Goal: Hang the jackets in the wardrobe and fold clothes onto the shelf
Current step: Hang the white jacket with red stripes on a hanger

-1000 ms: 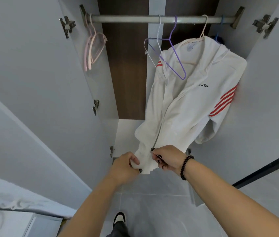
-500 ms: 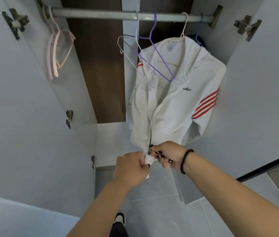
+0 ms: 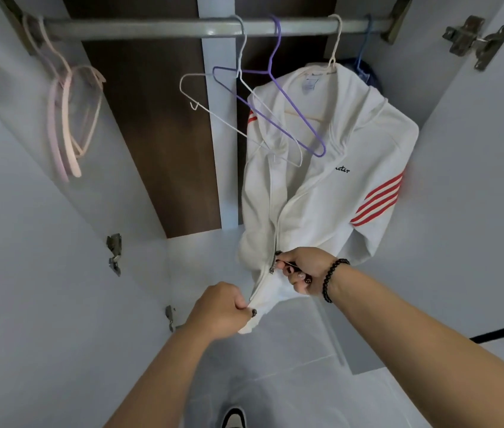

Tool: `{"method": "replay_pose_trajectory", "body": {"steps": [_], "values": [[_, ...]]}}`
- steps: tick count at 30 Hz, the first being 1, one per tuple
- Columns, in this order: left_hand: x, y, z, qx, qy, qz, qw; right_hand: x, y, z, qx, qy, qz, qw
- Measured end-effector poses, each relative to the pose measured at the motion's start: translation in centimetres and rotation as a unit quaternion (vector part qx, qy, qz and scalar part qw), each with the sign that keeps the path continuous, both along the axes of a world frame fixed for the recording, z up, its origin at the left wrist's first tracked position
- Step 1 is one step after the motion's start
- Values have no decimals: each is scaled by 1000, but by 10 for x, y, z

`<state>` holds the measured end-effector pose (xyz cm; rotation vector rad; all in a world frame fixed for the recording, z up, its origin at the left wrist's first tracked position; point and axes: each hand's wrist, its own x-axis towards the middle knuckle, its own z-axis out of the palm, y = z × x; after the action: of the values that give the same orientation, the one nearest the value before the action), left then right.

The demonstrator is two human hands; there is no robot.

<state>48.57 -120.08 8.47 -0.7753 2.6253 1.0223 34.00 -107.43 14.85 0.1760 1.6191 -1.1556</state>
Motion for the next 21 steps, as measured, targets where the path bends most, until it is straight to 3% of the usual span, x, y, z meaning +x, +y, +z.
{"method": "replay_pose_trajectory", "body": {"steps": [12, 18, 21], "values": [[-4, -67, -3, -9, -57, -33, 998, -56, -29, 14, -46, 28, -73, 996], [-25, -51, 5, -19, -136, -90, 986, -63, -34, 25, 0, 143, 88, 986], [-54, -30, 23, -21, -68, -85, 994, -76, -29, 40, 26, 185, 160, 969]]}}
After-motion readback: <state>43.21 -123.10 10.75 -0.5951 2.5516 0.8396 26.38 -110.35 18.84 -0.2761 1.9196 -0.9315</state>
